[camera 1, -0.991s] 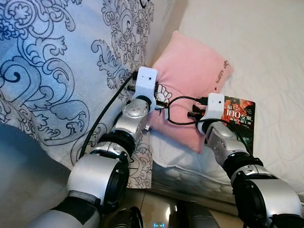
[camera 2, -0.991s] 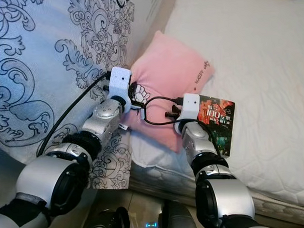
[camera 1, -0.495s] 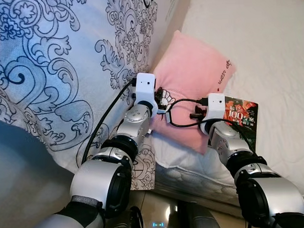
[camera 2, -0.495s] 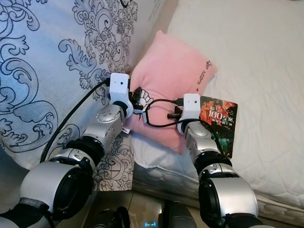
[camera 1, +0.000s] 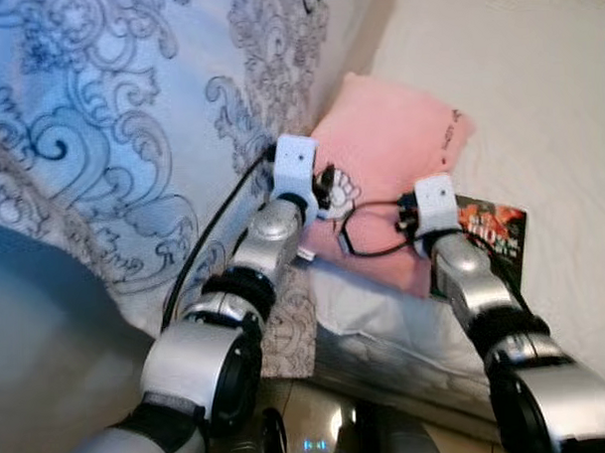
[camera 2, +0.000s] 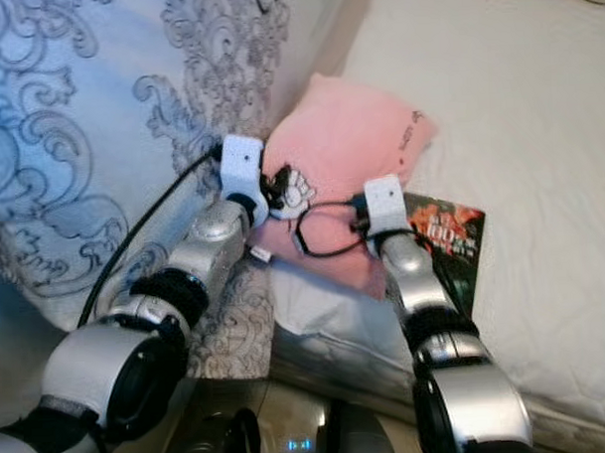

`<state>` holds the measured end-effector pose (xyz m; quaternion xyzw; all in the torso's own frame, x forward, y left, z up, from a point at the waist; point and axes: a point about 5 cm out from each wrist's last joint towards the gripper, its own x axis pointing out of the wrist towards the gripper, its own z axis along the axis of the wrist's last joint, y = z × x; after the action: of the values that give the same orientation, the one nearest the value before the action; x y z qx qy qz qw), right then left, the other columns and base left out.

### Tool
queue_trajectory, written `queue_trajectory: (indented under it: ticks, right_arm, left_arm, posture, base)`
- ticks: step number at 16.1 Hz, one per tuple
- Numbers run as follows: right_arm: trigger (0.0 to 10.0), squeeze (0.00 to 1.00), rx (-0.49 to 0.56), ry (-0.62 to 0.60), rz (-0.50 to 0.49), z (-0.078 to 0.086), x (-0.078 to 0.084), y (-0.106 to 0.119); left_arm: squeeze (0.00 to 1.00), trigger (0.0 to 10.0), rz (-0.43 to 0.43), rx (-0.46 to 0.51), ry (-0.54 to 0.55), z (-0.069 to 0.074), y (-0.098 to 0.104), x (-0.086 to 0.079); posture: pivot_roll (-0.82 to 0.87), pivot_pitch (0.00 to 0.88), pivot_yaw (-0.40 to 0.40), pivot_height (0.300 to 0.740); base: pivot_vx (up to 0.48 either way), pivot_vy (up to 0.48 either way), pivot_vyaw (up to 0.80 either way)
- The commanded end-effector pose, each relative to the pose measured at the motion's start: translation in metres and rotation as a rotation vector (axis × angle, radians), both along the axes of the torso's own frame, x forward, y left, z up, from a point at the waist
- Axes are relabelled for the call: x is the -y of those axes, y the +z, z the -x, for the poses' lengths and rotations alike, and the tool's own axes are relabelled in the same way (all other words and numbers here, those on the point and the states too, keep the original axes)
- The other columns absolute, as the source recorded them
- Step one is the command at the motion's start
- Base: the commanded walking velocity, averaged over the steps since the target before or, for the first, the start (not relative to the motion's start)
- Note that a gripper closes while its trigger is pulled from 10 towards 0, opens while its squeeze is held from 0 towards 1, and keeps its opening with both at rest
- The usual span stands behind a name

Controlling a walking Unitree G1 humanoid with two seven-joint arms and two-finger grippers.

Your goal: Clean up the room

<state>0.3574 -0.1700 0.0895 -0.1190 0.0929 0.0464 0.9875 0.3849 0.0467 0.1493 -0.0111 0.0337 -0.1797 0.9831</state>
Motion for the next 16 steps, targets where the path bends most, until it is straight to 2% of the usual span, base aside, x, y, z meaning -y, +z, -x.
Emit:
queue_trajectory:
  ticks: [1, 2, 4, 6, 9, 10, 11, 12, 13, 14, 15, 16]
  right_arm:
    - [10.0, 1.00, 0.001, 0.001, 0.019, 0.008, 0.006, -0.005]
    - [10.0, 1.00, 0.001, -0.010, 0.011, 0.013, 0.009, -0.008]
    - [10.0, 1.00, 0.008, -0.045, -0.035, 0.035, 0.012, -0.016]
    - [10.0, 1.00, 0.026, -0.081, -0.052, 0.047, 0.014, -0.015]
    - [10.0, 1.00, 0.088, -0.095, 0.102, 0.064, 0.024, -0.004]
    - [10.0, 1.00, 0.111, -0.083, 0.187, 0.077, 0.025, 0.001]
    - [10.0, 1.00, 0.121, -0.094, 0.190, 0.079, 0.027, 0.003]
    - [10.0, 1.00, 0.213, -0.151, 0.182, 0.085, 0.034, 0.020]
    - [10.0, 1.00, 0.293, -0.176, 0.149, 0.088, 0.036, 0.032]
    - [10.0, 1.00, 0.372, -0.173, 0.106, 0.093, 0.035, 0.041]
    - [10.0, 1.00, 0.413, -0.182, 0.048, 0.101, 0.034, 0.044]
    - [10.0, 1.00, 0.410, -0.201, 0.009, 0.105, 0.035, 0.041]
  left_arm:
    - [1.00, 10.0, -0.006, 0.041, -0.013, 0.002, 0.001, -0.004]
    - [1.00, 10.0, -0.021, 0.064, -0.015, 0.002, 0.002, -0.007]
    - [1.00, 10.0, -0.108, 0.188, -0.017, 0.003, 0.015, -0.025]
    - [1.00, 10.0, -0.124, 0.241, -0.029, 0.006, 0.023, -0.031]
    - [1.00, 10.0, -0.082, 0.267, -0.076, 0.017, 0.031, -0.023]
    - [1.00, 10.0, -0.061, 0.253, -0.096, 0.025, 0.026, -0.017]
    - [1.00, 10.0, -0.056, 0.249, -0.099, 0.027, 0.025, -0.016]
    - [1.00, 10.0, -0.059, 0.253, -0.095, 0.034, 0.019, -0.019]
    - [1.00, 10.0, -0.091, 0.261, -0.077, 0.040, 0.013, -0.027]
    - [1.00, 10.0, -0.162, 0.255, -0.018, 0.046, 0.001, -0.042]
    - [1.00, 10.0, -0.196, 0.211, 0.052, 0.056, -0.014, -0.061]
    - [1.00, 10.0, -0.190, 0.195, 0.088, 0.062, -0.022, -0.069]
  posture:
    - [-0.07, 0.097, 0.028, 0.740]
    - [-0.07, 0.082, 0.029, 0.740]
    - [-0.06, 0.055, 0.030, 0.740]
    - [-0.07, 0.017, 0.038, 0.740]
    - [-0.07, 0.000, 0.038, 0.740]
    - [-0.07, 0.000, 0.037, 0.740]
    - [-0.08, 0.000, 0.039, 0.740]
    - [-0.08, 0.000, 0.043, 0.740]
    - [-0.09, 0.000, 0.049, 0.740]
    - [-0.09, 0.000, 0.052, 0.740]
    - [-0.09, 0.000, 0.048, 0.740]
    - [-0.08, 0.000, 0.036, 0.740]
  base:
    - [0.000, 0.000, 0.00]
    - [0.000, 0.000, 0.00]
    - [0.000, 0.000, 0.00]
    - [0.000, 0.000, 0.00]
    - [0.000, 0.000, 0.00]
    - [0.000, 0.000, 0.00]
    - [0.000, 0.000, 0.00]
    - [0.000, 0.000, 0.00]
    - [0.000, 0.000, 0.00]
    - [0.000, 0.000, 0.00]
    - [0.000, 0.000, 0.00]
    - [0.000, 0.000, 0.00]
